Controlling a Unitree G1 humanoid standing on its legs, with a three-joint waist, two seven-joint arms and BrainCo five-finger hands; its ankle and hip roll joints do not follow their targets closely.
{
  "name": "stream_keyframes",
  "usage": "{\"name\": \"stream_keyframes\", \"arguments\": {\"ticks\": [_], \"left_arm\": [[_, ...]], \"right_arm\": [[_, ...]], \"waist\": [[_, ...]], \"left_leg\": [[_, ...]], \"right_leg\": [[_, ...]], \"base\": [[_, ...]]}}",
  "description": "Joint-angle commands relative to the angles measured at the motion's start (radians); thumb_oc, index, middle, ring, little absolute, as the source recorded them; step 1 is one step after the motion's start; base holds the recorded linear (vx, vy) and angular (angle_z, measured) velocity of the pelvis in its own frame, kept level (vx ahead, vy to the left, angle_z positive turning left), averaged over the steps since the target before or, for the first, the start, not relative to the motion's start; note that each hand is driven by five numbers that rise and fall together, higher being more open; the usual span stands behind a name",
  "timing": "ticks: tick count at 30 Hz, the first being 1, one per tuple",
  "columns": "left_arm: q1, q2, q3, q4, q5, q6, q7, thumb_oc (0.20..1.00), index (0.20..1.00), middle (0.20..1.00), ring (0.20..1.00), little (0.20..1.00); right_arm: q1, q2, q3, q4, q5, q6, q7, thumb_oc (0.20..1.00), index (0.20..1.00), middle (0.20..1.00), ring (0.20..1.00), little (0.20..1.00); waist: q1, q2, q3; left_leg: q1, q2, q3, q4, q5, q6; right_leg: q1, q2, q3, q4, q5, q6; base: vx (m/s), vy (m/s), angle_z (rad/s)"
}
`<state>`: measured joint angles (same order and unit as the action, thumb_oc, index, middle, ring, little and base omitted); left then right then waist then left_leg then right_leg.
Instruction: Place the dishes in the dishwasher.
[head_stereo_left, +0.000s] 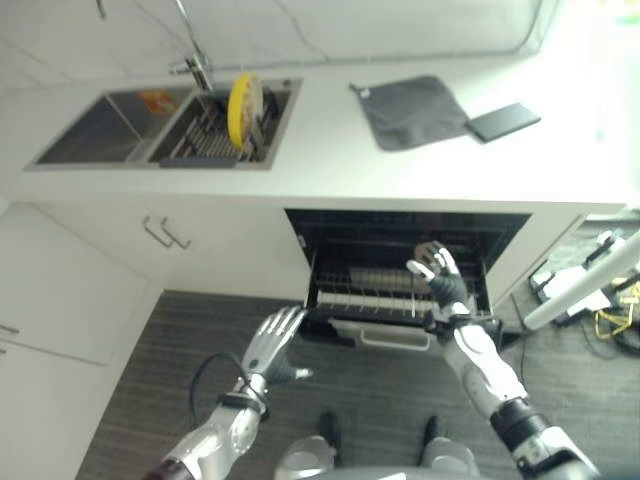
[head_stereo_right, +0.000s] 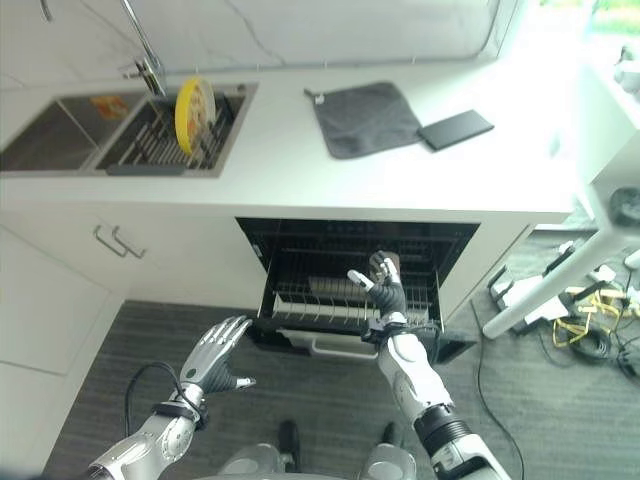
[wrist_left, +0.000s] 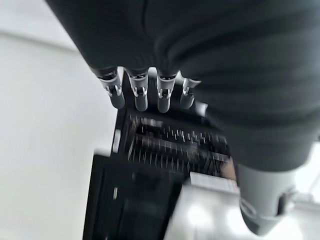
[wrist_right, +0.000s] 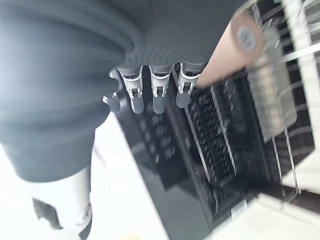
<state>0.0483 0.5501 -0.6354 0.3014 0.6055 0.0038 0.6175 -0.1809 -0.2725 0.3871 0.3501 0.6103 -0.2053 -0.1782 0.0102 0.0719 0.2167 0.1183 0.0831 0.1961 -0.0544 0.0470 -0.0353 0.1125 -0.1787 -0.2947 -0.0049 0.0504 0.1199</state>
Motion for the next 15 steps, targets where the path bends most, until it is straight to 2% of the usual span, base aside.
{"name": "stream_keyframes", "arguments": {"ticks": [1,2,3,6,8,10,12,13,15], "left_arm": [[-0.07,-0.005,0.073,0.017,-0.185,-0.122,0.085,1.0,1.0,1.0,1.0,1.0],[-0.07,-0.02,0.096,0.025,-0.235,-0.15,0.068,1.0,1.0,1.0,1.0,1.0],[-0.065,-0.052,0.143,0.036,-0.353,-0.236,0.005,1.0,1.0,1.0,1.0,1.0],[-0.038,-0.103,0.219,0.014,-0.59,-0.377,-0.139,1.0,1.0,1.0,1.0,1.0],[-0.016,-0.134,0.271,-0.026,-0.698,-0.421,-0.254,1.0,1.0,1.0,1.0,1.0],[0.006,-0.148,0.314,-0.061,-0.786,-0.465,-0.348,1.0,1.0,1.0,1.0,1.0],[0.032,-0.161,0.37,-0.12,-0.931,-0.499,-0.53,1.0,1.0,1.0,1.0,1.0],[0.041,-0.163,0.392,-0.137,-1.016,-0.512,-0.583,1.0,1.0,1.0,1.0,1.0],[0.043,-0.169,0.423,-0.156,-1.082,-0.507,-0.619,1.0,1.0,1.0,1.0,1.0]], "right_arm": [[-0.067,-0.01,-0.02,-0.114,0.058,-0.083,0.223,1.0,1.0,1.0,1.0,1.0],[-0.046,-0.015,-0.017,-0.143,0.072,-0.092,0.271,1.0,1.0,1.0,1.0,1.0],[-0.006,-0.033,-0.021,-0.202,0.098,-0.094,0.332,1.0,1.0,1.0,1.0,1.0],[0.05,-0.047,-0.054,-0.279,0.121,-0.073,0.426,1.0,1.0,1.0,1.0,1.0],[0.087,-0.041,-0.088,-0.317,0.14,-0.046,0.481,1.0,1.0,1.0,1.0,1.0],[0.122,-0.04,-0.124,-0.336,0.149,-0.025,0.483,1.0,1.0,1.0,1.0,1.0],[0.168,-0.037,-0.179,-0.347,0.152,-0.037,0.519,1.0,1.0,1.0,1.0,1.0],[0.18,-0.045,-0.195,-0.347,0.158,-0.047,0.523,1.0,1.0,1.0,1.0,1.0],[0.185,-0.043,-0.212,-0.346,0.167,-0.049,0.533,1.0,1.0,1.0,1.0,1.0]], "waist": [[0.023,-0.01,0.031],[0.024,-0.015,0.022],[0.025,-0.024,0.008],[0.024,-0.033,-0.011],[0.023,-0.036,-0.019],[0.019,-0.04,-0.024],[0.01,-0.042,-0.03],[0.005,-0.04,-0.029],[0.0,-0.037,-0.028]], "left_leg": [[-0.014,0.004,0.044,0.155,-0.152,0.011],[-0.006,0.004,0.04,0.147,-0.15,0.009],[0.007,0.008,0.035,0.133,-0.145,0.007],[0.031,0.018,0.032,0.094,-0.128,0.001],[0.04,0.021,0.027,0.072,-0.117,-0.002],[0.047,0.021,0.025,0.06,-0.114,-0.004],[0.042,0.025,0.03,0.059,-0.108,-0.006],[0.039,0.027,0.03,0.061,-0.106,-0.007],[0.038,0.028,0.027,0.067,-0.107,-0.007]], "right_leg": [[0.009,0.006,-0.016,0.071,-0.142,-0.023],[0.018,0.008,-0.019,0.065,-0.141,-0.024],[0.031,0.01,-0.025,0.056,-0.137,-0.023],[0.05,0.011,-0.042,0.046,-0.13,-0.019],[0.057,0.013,-0.052,0.041,-0.127,-0.016],[0.059,0.014,-0.057,0.04,-0.124,-0.013],[0.051,0.018,-0.057,0.044,-0.122,-0.014],[0.048,0.022,-0.054,0.048,-0.126,-0.017],[0.046,0.033,-0.044,0.059,-0.137,-0.024]], "base": [[0.01,-0.026,0.14],[0.01,-0.023,0.14],[0.01,-0.024,0.12],[0.0,-0.017,0.1],[-0.01,-0.03,0.12],[0.0,-0.047,0.11],[0.01,-0.074,0.06],[0.02,-0.078,0.04],[0.03,-0.052,0.03]]}}
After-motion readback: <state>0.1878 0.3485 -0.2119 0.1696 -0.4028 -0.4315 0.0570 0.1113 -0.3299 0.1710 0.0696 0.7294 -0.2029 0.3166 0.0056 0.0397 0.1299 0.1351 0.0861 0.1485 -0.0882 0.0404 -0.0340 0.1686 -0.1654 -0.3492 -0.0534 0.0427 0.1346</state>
